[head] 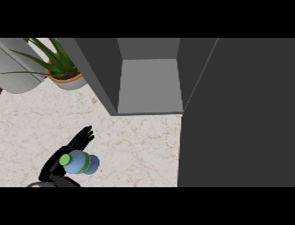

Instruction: Pick up the bottled water, place it into the cabinet and close the cabinet

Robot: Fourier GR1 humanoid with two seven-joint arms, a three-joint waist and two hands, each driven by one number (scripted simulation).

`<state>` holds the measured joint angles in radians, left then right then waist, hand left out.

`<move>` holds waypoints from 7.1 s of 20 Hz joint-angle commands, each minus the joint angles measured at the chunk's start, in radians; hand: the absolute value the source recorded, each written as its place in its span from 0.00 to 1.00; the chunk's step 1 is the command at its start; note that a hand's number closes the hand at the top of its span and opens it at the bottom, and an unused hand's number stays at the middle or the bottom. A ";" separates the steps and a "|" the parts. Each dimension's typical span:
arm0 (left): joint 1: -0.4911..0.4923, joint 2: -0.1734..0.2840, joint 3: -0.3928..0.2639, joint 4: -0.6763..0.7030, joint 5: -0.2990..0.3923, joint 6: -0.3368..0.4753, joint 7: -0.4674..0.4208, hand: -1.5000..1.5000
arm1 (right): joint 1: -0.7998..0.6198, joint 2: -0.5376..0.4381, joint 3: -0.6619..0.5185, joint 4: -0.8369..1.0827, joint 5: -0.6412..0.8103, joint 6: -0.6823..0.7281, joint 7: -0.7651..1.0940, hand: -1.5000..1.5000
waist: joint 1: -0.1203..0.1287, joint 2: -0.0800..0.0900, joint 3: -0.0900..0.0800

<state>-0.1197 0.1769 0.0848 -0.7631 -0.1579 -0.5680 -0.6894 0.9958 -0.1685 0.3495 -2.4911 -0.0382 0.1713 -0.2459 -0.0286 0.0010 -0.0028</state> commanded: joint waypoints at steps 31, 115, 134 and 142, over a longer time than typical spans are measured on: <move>-0.154 -0.176 0.004 0.139 0.451 0.307 -0.108 1.00 | 0.122 -0.048 0.032 -0.099 -0.005 -0.012 -0.046 0.00 | 0.011 -0.006 0.002; -1.038 -0.176 -0.260 0.527 0.685 0.973 -0.006 0.00 | 0.062 -0.025 -0.096 -0.050 -0.106 0.127 -0.053 0.00 | -0.014 0.002 0.002; -0.568 -0.177 -0.537 -0.089 0.810 0.813 0.078 0.00 | 0.045 0.004 -0.032 -0.084 -0.054 0.064 0.006 0.00 | 0.027 -0.012 0.002; -0.353 -0.117 -0.643 -0.433 0.765 0.829 0.144 0.00 | 0.005 -0.019 -0.018 -0.035 0.019 0.062 -0.004 0.00 | 0.036 -0.011 0.003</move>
<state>-0.5789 0.0232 -0.5119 -1.0377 0.6226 0.2708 -0.5865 0.9962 -0.1686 0.3256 -2.4782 -0.0658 0.2273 -0.2595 0.0020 -0.0083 -0.0005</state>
